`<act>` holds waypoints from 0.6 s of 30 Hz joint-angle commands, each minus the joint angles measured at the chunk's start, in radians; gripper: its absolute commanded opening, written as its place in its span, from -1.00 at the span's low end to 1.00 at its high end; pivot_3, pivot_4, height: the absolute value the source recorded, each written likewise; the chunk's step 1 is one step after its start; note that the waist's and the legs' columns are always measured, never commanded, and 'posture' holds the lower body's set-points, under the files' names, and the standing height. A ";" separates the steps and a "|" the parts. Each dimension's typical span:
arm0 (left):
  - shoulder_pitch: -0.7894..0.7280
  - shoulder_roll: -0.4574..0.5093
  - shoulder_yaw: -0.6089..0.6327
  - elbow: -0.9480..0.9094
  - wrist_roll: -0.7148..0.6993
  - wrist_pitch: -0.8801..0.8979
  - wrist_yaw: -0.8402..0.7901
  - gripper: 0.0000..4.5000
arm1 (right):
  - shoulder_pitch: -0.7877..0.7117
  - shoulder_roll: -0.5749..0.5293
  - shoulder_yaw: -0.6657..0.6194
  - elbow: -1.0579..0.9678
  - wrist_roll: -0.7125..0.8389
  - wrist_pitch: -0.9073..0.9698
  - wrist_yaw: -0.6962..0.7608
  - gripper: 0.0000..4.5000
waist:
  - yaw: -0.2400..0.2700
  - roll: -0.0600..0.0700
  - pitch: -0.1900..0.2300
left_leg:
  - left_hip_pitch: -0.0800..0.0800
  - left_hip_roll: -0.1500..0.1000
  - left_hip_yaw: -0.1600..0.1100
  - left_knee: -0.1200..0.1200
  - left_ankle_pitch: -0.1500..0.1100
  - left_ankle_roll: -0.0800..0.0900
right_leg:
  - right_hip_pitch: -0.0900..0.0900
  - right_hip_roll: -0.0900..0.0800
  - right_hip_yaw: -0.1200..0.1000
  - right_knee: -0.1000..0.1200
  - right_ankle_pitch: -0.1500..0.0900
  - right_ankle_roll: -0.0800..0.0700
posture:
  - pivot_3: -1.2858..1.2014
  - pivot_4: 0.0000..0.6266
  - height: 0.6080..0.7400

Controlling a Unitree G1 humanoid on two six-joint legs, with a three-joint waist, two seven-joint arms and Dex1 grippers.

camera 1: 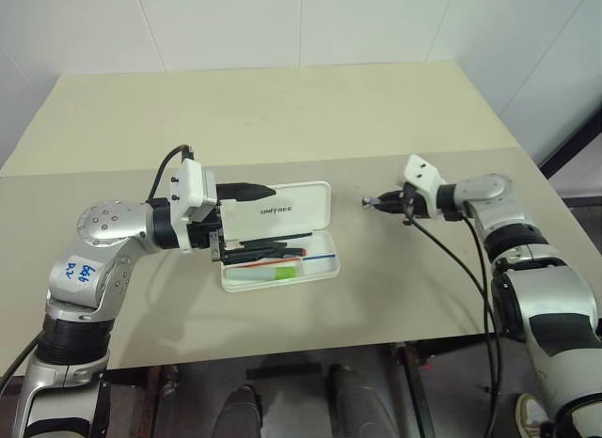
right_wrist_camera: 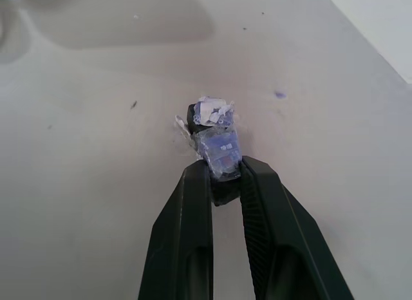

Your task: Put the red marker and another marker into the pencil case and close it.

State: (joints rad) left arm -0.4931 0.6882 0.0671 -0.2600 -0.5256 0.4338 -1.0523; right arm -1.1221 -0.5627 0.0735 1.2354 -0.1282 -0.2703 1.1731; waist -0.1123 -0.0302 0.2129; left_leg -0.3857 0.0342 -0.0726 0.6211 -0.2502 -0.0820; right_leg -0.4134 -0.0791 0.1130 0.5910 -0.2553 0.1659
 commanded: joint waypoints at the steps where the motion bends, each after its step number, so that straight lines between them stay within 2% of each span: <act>1: -0.008 0.009 0.004 0.005 -0.005 -0.030 -0.024 1.00 | 0.039 -0.041 -0.038 -0.148 0.076 0.004 0.092 -0.86 | 0.001 0.000 0.000 | 0.000 0.000 0.000 0.000 0.000 0.000 | 0.000 0.000 0.000 0.000 0.000 0.000 | 0.03 -0.52 1.00; 5: -0.007 0.013 0.003 0.028 0.001 -0.046 -0.044 1.00 | 0.148 -0.059 -0.048 -0.402 0.158 0.135 0.161 -0.86 | 0.001 0.000 0.000 | 0.000 0.000 0.000 0.000 0.000 0.000 | 0.000 0.000 0.000 0.000 0.000 0.000 | 0.03 -0.52 1.00; 8: 0.000 0.029 0.002 0.055 0.011 -0.069 -0.074 1.00 | 0.322 -0.054 -0.021 -0.799 0.246 0.331 0.184 -0.86 | 0.006 0.000 0.000 | 0.001 0.000 -0.001 0.000 0.000 0.000 | 0.000 0.000 0.000 0.001 -0.001 0.000 | 0.03 -0.52 1.00; 12: 0.017 0.049 0.006 0.071 0.016 -0.085 -0.097 1.00 | 0.509 -0.044 0.035 -1.205 0.303 0.580 0.120 -0.86 | 0.012 0.000 0.000 | 0.001 0.000 -0.001 0.001 0.000 0.000 | 0.000 0.000 0.000 0.003 -0.001 0.000 | 0.03 -0.52 1.00; 15: 0.028 0.061 0.004 0.078 0.024 -0.096 -0.112 1.00 | 0.570 -0.028 0.064 -1.347 0.324 0.683 0.066 -0.86 | 0.025 0.000 0.000 | 0.000 0.000 -0.001 0.003 0.000 0.000 | 0.000 0.000 0.000 0.002 -0.001 0.000 | 0.03 -0.52 1.00; 18: 0.029 0.063 0.004 0.083 0.028 -0.100 -0.118 1.00 | 0.581 -0.027 0.077 -1.387 0.332 0.720 0.032 -0.86 | 0.032 0.000 0.000 | 0.000 0.000 -0.001 0.006 0.000 0.000 | 0.000 0.000 0.000 0.002 -0.003 -0.003 | 0.03 -0.52 1.00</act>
State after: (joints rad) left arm -0.4628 0.7355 0.0588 -0.1767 -0.5012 0.3532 -1.1622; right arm -0.5384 -0.5821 0.1577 -0.1050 0.1836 0.4311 1.2255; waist -0.0798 -0.0299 0.2130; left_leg -0.3865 0.0340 -0.0732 0.6281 -0.2503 -0.0818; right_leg -0.4130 -0.0790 0.1129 0.5921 -0.2591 0.1613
